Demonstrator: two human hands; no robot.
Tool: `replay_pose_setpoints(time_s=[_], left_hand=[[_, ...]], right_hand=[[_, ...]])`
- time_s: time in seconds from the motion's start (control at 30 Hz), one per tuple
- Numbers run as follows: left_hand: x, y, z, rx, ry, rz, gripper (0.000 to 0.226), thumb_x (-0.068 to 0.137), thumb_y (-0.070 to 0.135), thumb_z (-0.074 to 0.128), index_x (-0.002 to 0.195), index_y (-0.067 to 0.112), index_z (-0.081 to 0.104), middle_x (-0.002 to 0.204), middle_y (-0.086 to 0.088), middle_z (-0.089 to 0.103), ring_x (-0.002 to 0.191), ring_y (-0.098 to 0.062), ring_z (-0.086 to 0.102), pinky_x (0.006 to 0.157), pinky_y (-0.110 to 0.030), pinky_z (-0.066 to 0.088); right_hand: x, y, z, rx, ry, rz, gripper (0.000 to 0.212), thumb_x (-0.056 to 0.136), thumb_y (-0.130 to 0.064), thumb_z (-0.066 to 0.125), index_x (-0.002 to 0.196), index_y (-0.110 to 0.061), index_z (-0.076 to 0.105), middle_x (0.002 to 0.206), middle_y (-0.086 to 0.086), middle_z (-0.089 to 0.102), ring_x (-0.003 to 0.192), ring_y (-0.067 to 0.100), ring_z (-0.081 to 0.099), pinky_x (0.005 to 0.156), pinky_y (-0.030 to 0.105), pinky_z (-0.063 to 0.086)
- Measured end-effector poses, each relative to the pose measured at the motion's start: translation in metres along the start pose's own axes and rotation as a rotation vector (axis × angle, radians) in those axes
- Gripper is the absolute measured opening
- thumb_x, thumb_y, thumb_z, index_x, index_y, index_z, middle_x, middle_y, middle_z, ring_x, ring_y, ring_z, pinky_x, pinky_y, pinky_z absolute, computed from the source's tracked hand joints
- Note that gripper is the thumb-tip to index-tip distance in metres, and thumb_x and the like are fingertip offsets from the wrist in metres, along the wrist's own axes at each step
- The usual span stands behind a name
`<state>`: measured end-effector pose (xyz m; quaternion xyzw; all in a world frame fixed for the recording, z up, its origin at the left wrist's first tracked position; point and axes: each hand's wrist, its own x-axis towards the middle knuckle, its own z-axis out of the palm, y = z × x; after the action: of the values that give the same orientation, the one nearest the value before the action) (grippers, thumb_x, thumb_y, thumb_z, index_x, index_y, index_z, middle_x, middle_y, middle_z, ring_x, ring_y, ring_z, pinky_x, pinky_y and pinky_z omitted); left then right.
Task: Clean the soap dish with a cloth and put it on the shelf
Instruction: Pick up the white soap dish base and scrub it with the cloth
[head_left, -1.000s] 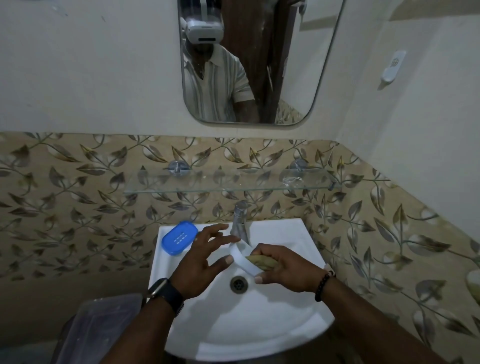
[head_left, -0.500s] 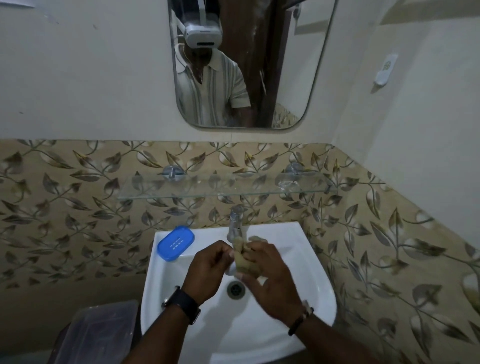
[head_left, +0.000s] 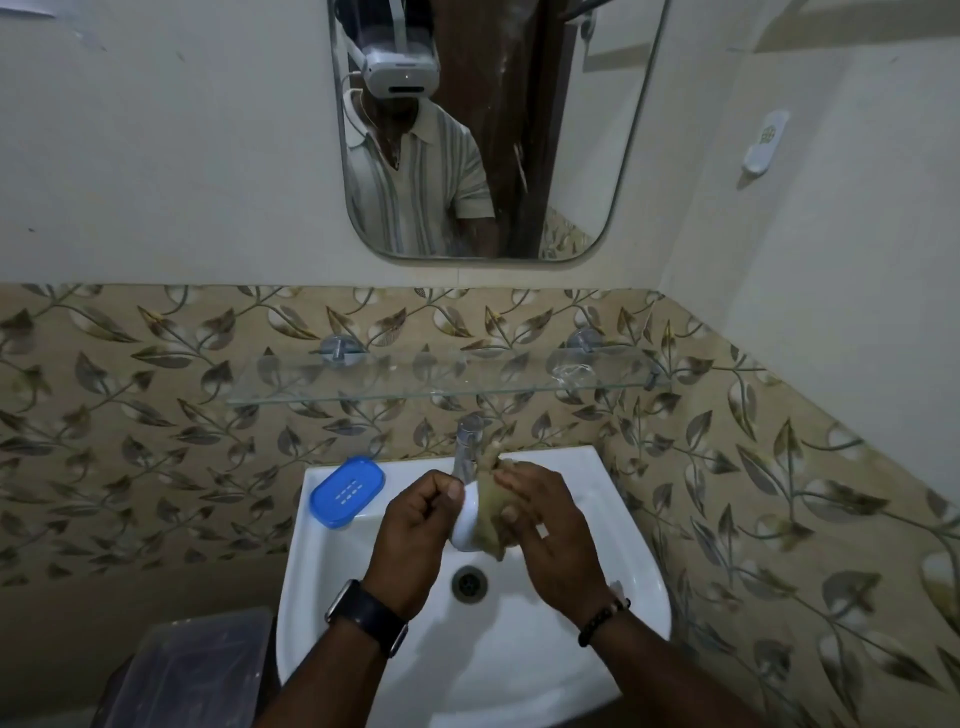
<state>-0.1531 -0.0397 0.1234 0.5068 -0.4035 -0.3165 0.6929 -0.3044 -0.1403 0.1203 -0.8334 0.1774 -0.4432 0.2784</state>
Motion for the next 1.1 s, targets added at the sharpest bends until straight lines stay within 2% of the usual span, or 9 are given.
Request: replay_pose_setpoints(time_s=[0.13, 0.23, 0.37, 0.47, 0.57, 0.67, 0.77, 0.93, 1.1], left_hand=[[0.002, 0.003, 0.001, -0.198, 0.125, -0.029, 0.04, 0.09, 0.047, 0.066, 0.082, 0.007, 0.061, 0.086, -0.014, 0.062, 0.081, -0.027, 0.056, 0.072, -0.047, 0.049], [-0.001, 0.004, 0.005, -0.269, 0.207, -0.004, 0.029, 0.091, 0.045, 0.063, 0.081, 0.018, 0.068, 0.089, -0.003, 0.071, 0.085, -0.016, 0.067, 0.072, -0.031, 0.061], [-0.01, 0.005, 0.018, -0.238, 0.258, 0.031, 0.025, 0.096, 0.039, 0.058, 0.078, 0.025, 0.067, 0.083, 0.002, 0.072, 0.076, -0.011, 0.069, 0.06, -0.027, 0.059], [-0.018, 0.004, 0.02, -0.016, 0.195, 0.096, 0.026, 0.093, 0.049, 0.059, 0.082, 0.025, 0.065, 0.073, 0.0, 0.066, 0.061, -0.011, 0.058, 0.05, -0.026, 0.048], [-0.024, -0.002, 0.016, 0.085, 0.121, 0.144, 0.028, 0.095, 0.046, 0.052, 0.088, 0.022, 0.065, 0.078, -0.002, 0.067, 0.065, -0.008, 0.059, 0.057, -0.024, 0.05], [-0.029, -0.01, 0.013, 0.179, 0.088, 0.18, 0.033, 0.1, 0.044, 0.045, 0.096, 0.019, 0.065, 0.088, -0.004, 0.067, 0.077, -0.011, 0.064, 0.07, -0.025, 0.052], [-0.034, -0.016, 0.011, 0.304, 0.091, 0.133, 0.03, 0.098, 0.05, 0.043, 0.102, 0.031, 0.065, 0.103, -0.002, 0.064, 0.099, -0.018, 0.064, 0.084, -0.025, 0.051], [-0.025, 0.002, -0.009, 0.0, 0.116, 0.047, 0.048, 0.092, 0.061, 0.052, 0.112, 0.022, 0.074, 0.105, -0.007, 0.077, 0.088, -0.015, 0.069, 0.071, -0.03, 0.056], [-0.007, 0.028, -0.029, 0.029, -0.159, -0.245, 0.021, 0.086, 0.041, 0.068, 0.082, 0.022, 0.078, 0.086, -0.007, 0.079, 0.077, -0.015, 0.07, 0.066, -0.027, 0.058]], right_hand=[[0.006, -0.012, 0.011, 0.508, 0.223, 0.523, 0.025, 0.1, -0.035, 0.052, 0.121, -0.033, 0.066, 0.118, -0.006, 0.07, 0.114, 0.018, 0.065, 0.085, 0.031, 0.058], [0.011, -0.023, 0.02, 0.969, 0.343, 0.804, 0.029, 0.103, -0.027, 0.048, 0.121, -0.016, 0.067, 0.118, 0.011, 0.072, 0.108, 0.032, 0.068, 0.074, 0.051, 0.06], [0.006, -0.049, 0.043, 1.383, 0.346, 0.963, 0.044, 0.085, -0.021, 0.066, 0.126, -0.005, 0.062, 0.127, 0.025, 0.065, 0.117, 0.042, 0.059, 0.098, 0.062, 0.048], [-0.001, -0.06, 0.05, 1.312, 0.354, 0.964, 0.076, 0.06, -0.035, 0.08, 0.128, -0.007, 0.06, 0.121, 0.023, 0.064, 0.107, 0.037, 0.054, 0.09, 0.052, 0.041], [0.0, -0.055, 0.038, 1.337, 0.322, 0.861, 0.065, 0.064, -0.023, 0.075, 0.127, -0.009, 0.062, 0.119, 0.019, 0.067, 0.103, 0.034, 0.059, 0.082, 0.044, 0.051], [-0.001, -0.041, 0.025, 1.3, 0.223, 0.73, 0.026, 0.086, -0.003, 0.058, 0.111, -0.005, 0.066, 0.112, 0.021, 0.063, 0.101, 0.038, 0.055, 0.08, 0.052, 0.046], [0.004, -0.033, 0.011, 1.172, 0.144, 0.71, 0.043, 0.082, -0.014, 0.071, 0.122, -0.002, 0.059, 0.114, 0.023, 0.065, 0.103, 0.041, 0.059, 0.082, 0.058, 0.048], [0.009, -0.019, -0.026, 0.717, -0.135, 0.597, 0.037, 0.082, -0.023, 0.078, 0.117, -0.02, 0.067, 0.108, 0.004, 0.073, 0.089, 0.016, 0.07, 0.064, 0.03, 0.057], [0.016, -0.006, -0.046, 0.225, -0.219, 0.3, 0.021, 0.089, -0.015, 0.073, 0.11, -0.016, 0.07, 0.106, -0.001, 0.068, 0.102, 0.019, 0.065, 0.088, 0.033, 0.054]])
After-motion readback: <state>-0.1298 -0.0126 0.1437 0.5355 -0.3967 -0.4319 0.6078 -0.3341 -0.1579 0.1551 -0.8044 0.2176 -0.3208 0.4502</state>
